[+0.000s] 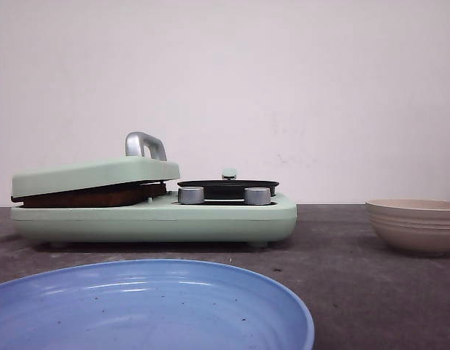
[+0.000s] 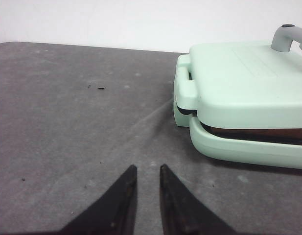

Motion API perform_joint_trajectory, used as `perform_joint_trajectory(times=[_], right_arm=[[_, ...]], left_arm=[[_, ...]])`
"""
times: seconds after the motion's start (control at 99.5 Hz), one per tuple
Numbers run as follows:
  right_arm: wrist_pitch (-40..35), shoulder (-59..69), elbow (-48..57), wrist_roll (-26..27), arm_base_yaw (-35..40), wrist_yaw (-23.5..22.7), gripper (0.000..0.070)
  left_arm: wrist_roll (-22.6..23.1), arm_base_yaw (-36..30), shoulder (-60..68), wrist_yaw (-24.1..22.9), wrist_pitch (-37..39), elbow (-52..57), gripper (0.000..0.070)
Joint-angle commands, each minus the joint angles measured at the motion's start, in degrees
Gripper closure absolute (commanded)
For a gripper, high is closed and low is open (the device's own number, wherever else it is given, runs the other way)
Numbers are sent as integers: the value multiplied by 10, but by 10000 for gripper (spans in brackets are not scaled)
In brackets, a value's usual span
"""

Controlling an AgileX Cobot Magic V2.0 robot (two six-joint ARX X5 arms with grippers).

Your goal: Make breakfast with bread and shrimp

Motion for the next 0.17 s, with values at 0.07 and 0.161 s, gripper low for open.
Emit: perform_joint_trajectory(times=[0.07,0.161], right_arm=[[5,-1,-2,-3,-2,0,700],[5,-1,-2,-3,-2,0,700]], left_arm=[[-1,-6,-1,-1,7,-10,700],[-1,-16,-1,-1,7,-10,700]])
